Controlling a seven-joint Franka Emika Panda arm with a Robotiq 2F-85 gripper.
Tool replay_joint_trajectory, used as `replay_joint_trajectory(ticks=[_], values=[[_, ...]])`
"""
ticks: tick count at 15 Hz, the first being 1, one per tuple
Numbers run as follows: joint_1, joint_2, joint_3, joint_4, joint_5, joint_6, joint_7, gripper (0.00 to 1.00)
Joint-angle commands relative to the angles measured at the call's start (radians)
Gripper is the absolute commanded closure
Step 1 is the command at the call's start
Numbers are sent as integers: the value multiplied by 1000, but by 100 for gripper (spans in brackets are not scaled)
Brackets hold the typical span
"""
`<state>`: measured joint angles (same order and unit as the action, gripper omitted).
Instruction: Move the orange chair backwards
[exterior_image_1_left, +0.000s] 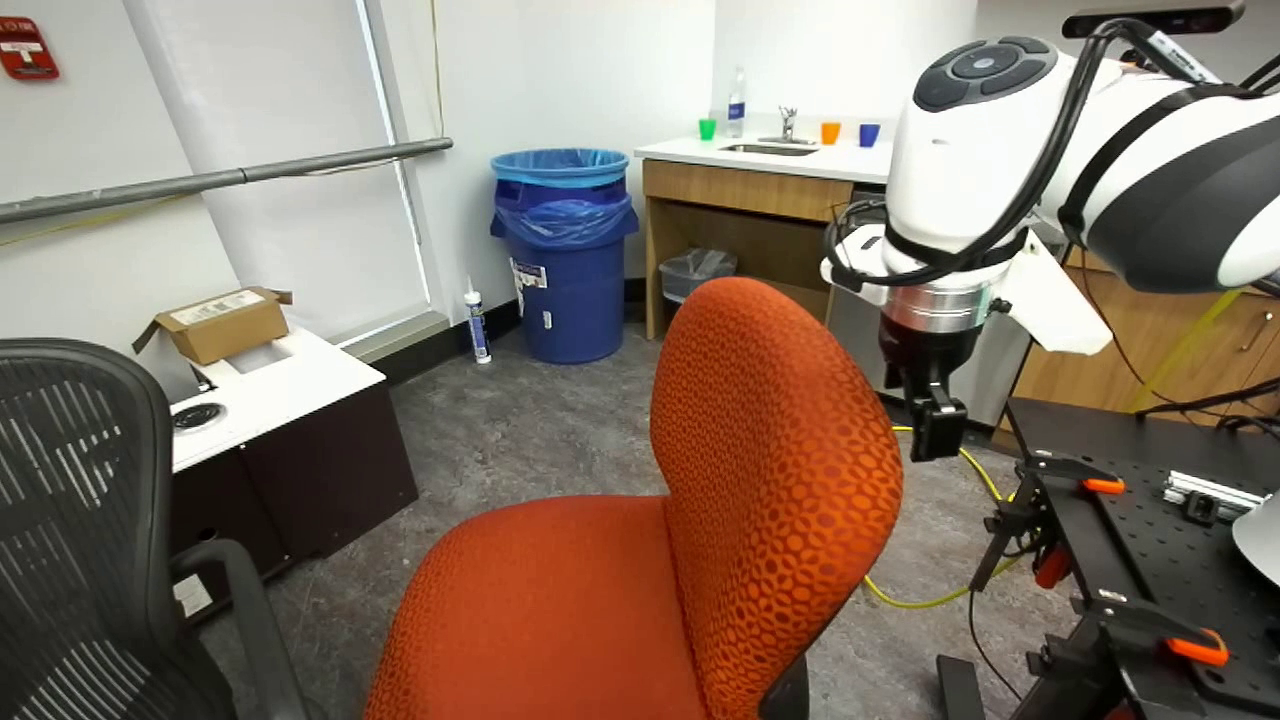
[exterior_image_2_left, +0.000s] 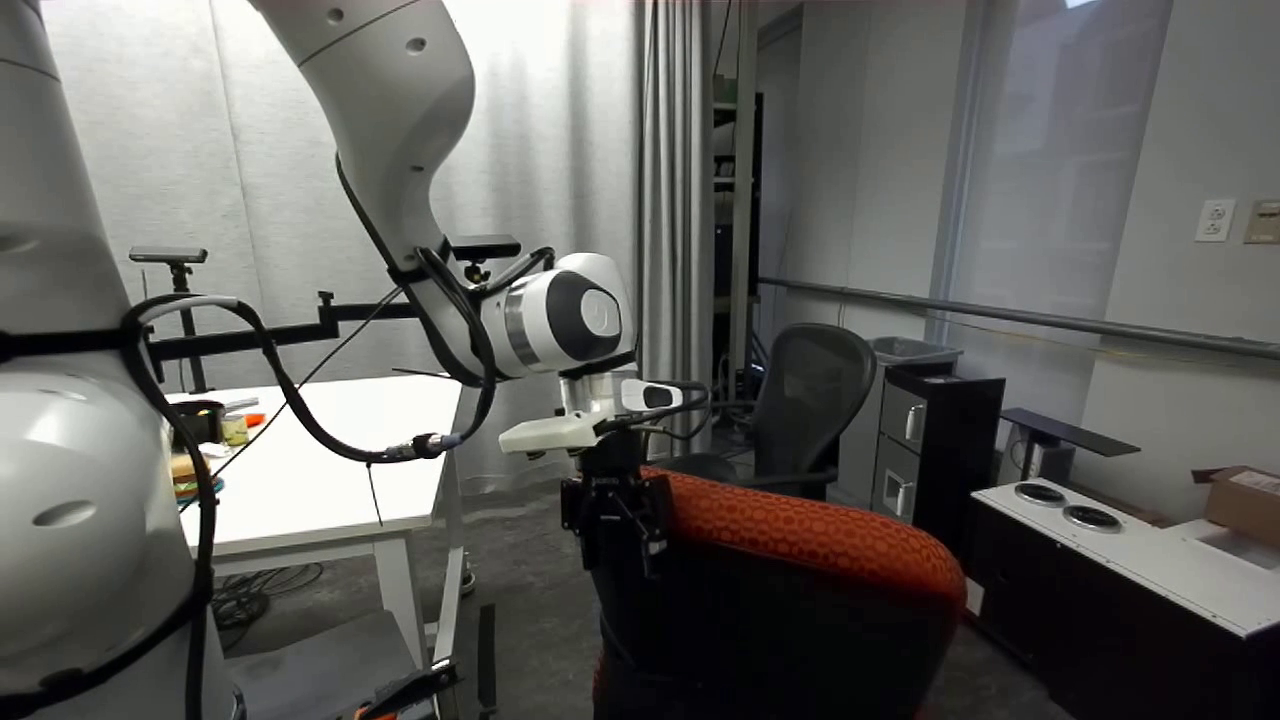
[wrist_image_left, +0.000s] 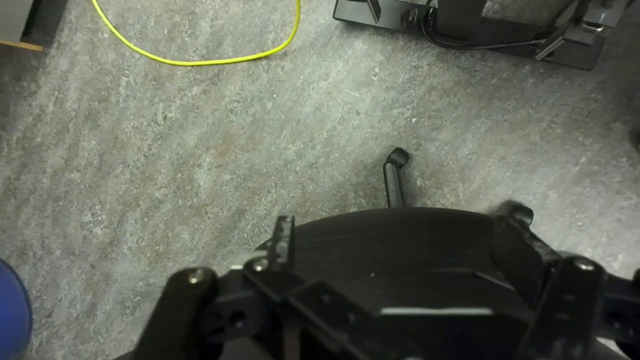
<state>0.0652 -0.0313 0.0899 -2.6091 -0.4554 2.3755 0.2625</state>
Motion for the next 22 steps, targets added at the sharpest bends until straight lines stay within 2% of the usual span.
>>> replay_joint_trajectory(ticks=[1,4,9,17,22], values=[[7,19,1,32,70,30,-48,0],[-1,49,-8,69,74,51,-68,0],[-27,140,-51,170,-21,108,-99,0],[-44,222,-120,291,-160,109,-146,0],[-51,272,-148,361,-184,110,-163,0]])
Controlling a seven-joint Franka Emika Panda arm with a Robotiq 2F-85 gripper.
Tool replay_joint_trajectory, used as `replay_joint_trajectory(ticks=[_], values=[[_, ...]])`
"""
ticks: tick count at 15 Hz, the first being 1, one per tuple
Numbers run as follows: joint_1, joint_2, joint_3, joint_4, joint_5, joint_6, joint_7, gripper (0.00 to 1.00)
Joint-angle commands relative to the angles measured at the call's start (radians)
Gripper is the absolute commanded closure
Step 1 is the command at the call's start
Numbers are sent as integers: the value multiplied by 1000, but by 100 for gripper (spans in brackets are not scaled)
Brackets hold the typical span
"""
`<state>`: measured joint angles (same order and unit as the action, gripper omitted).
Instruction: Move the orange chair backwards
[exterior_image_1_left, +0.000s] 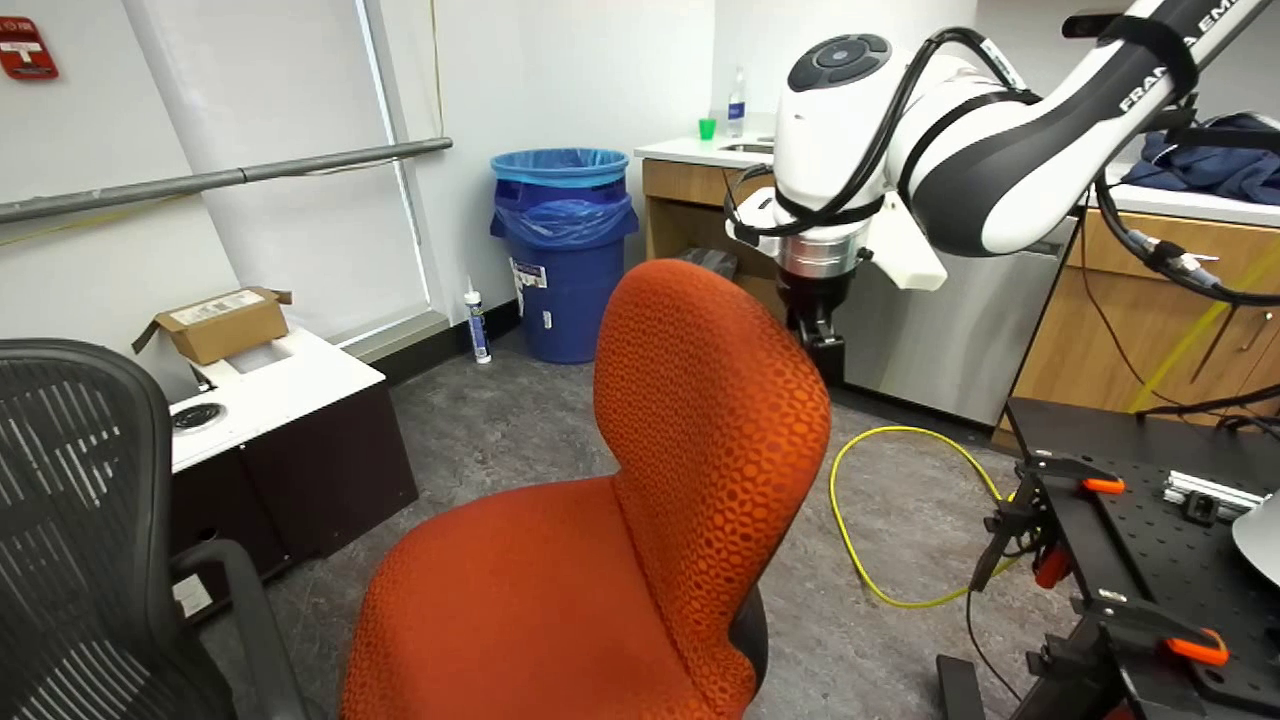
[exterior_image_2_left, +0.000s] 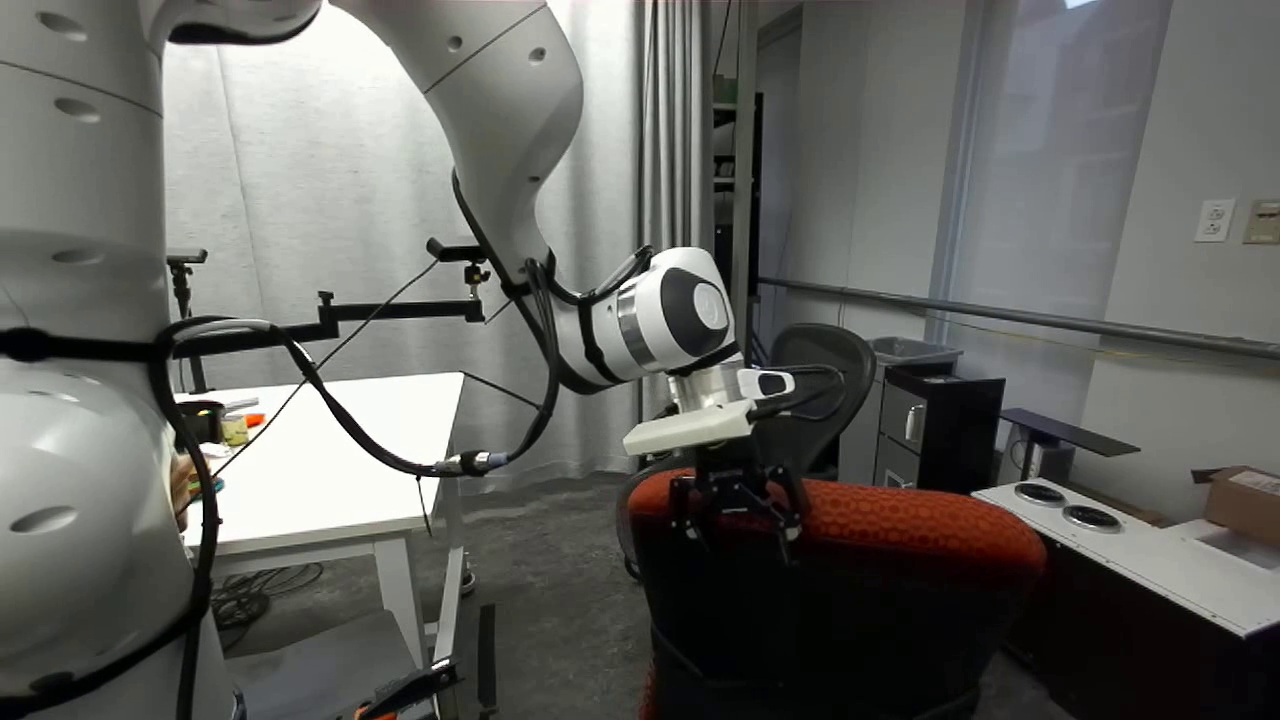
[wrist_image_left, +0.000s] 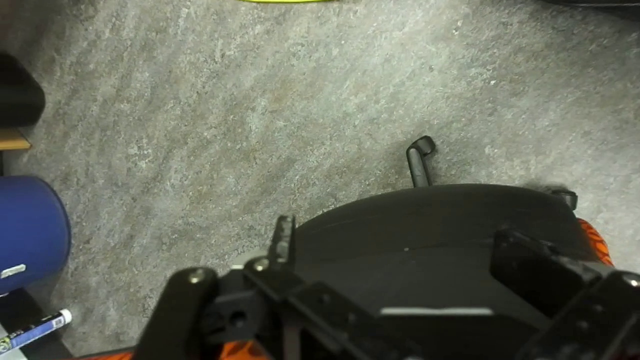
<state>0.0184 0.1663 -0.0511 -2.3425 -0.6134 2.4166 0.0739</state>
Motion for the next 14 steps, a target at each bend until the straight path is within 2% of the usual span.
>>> replay_joint_trajectory(ticks=[1,5,14], values=[[-4,83,-12,109,-36,69,28,0],[5,114,-29,177,-106,64,52,0],[16,169,-44,324,-465,22,202,0]])
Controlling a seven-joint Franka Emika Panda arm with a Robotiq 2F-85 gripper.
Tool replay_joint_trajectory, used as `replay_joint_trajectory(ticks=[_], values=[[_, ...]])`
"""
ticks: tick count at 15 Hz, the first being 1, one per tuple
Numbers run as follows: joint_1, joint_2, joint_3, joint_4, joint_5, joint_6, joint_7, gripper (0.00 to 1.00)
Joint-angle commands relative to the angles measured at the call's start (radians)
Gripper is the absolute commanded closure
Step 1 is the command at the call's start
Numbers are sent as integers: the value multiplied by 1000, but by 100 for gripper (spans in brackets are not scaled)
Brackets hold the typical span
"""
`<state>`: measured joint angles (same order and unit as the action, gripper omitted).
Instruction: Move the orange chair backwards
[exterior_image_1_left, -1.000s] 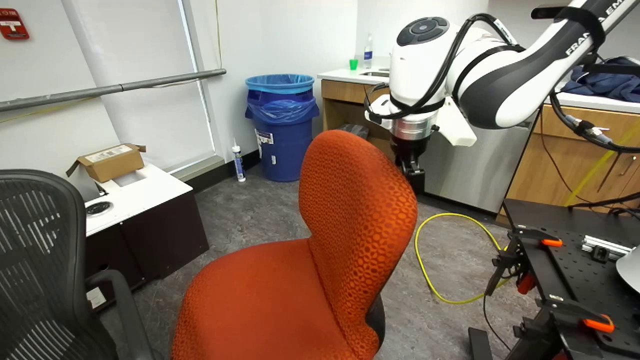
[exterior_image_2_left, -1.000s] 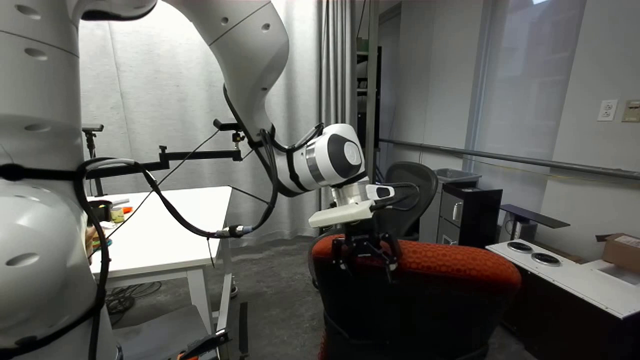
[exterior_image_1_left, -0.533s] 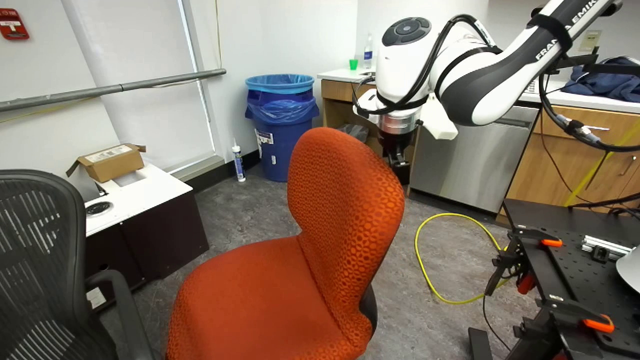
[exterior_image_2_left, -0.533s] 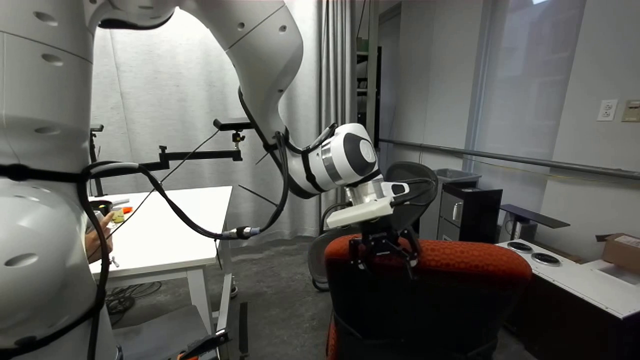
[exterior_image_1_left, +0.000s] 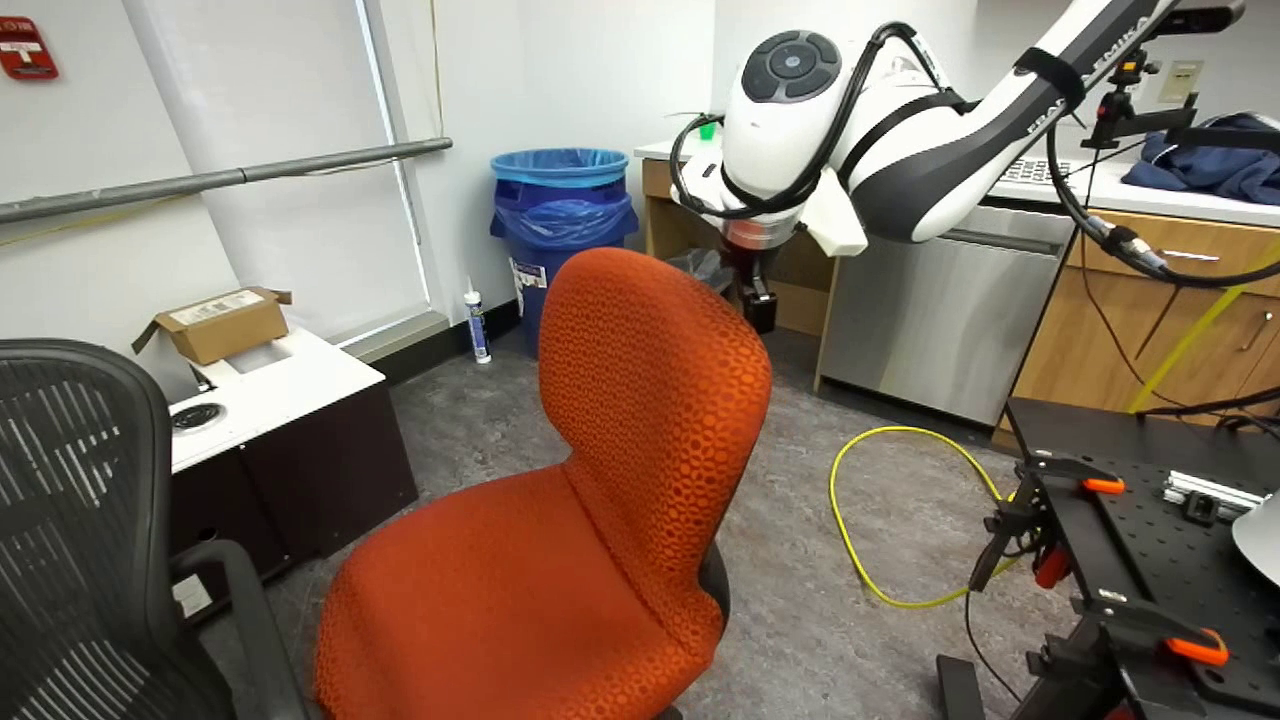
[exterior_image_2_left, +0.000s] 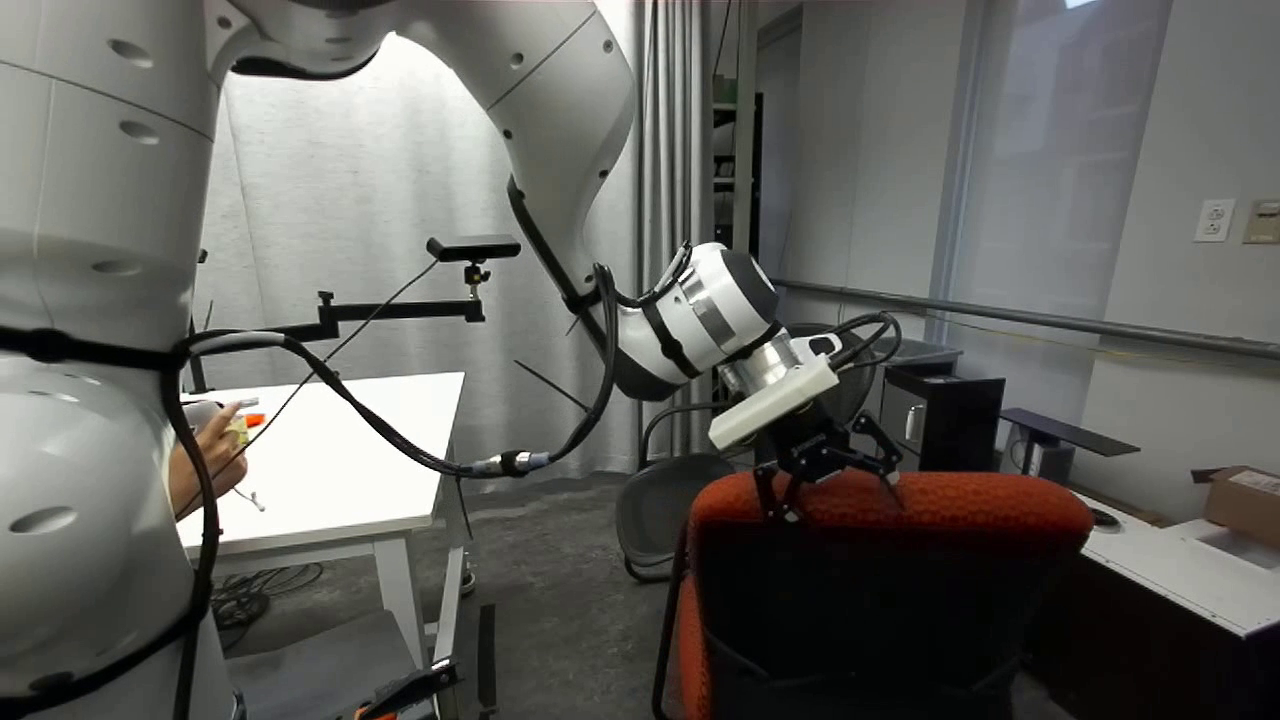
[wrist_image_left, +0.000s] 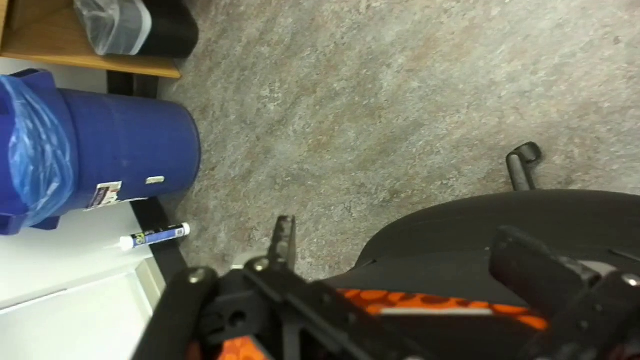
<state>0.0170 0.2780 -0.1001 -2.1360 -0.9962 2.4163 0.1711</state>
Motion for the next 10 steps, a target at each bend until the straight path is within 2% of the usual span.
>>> replay_joint_trajectory(ticks=[1,3,10], values=[[17,64,6,135,-114,17,123,0],[17,77,10,174,-158,11,158,0],[27,95,48,231,-131,21,215,0]])
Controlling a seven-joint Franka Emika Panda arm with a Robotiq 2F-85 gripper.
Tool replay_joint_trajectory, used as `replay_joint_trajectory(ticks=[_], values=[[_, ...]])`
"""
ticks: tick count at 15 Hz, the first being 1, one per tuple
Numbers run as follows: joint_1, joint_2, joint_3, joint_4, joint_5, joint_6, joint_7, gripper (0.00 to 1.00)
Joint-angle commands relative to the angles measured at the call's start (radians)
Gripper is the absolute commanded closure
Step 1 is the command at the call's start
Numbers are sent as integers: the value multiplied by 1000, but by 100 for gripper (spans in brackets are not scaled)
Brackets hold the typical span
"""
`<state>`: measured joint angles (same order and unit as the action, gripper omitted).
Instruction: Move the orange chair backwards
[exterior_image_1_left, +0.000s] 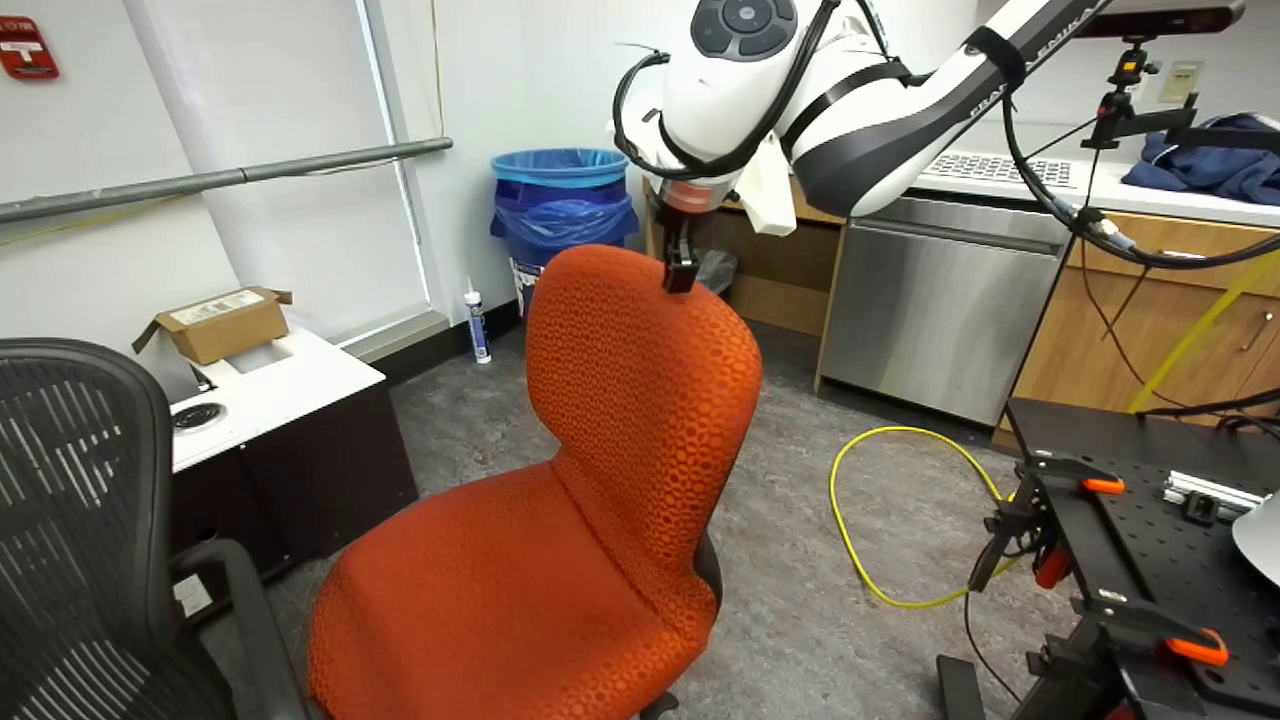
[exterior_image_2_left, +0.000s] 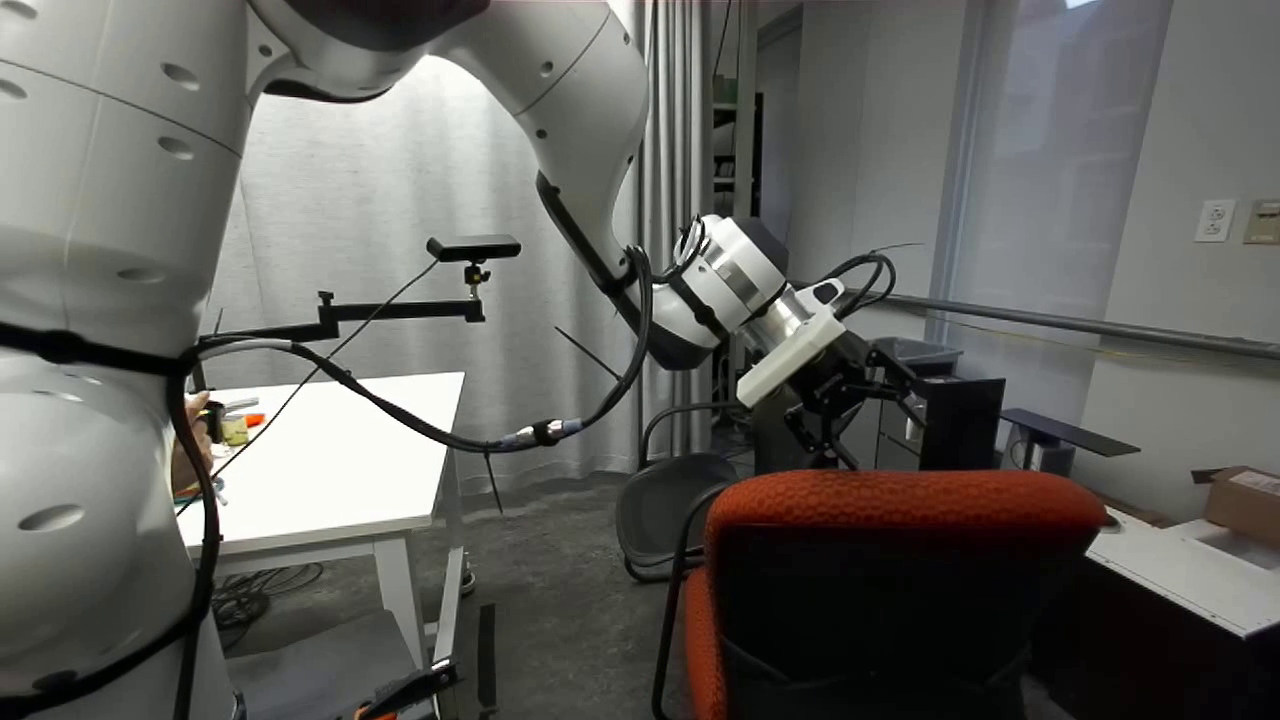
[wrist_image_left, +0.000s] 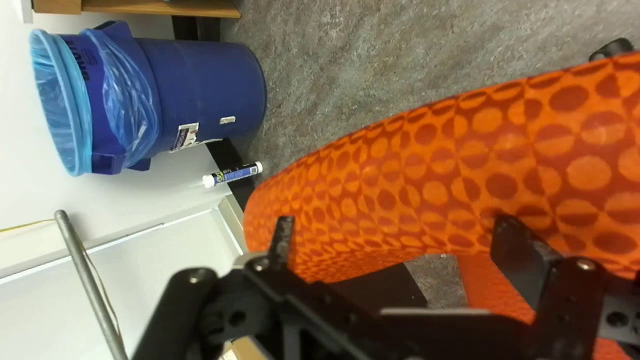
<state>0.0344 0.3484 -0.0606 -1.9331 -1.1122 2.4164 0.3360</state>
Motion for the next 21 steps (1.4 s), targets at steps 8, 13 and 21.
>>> replay_joint_trajectory(ticks=[8,13,21], values=[[22,10,44,-20,33,0,22,0],[21,9,41,-19,33,0,22,0],[21,9,41,-19,33,0,22,0]])
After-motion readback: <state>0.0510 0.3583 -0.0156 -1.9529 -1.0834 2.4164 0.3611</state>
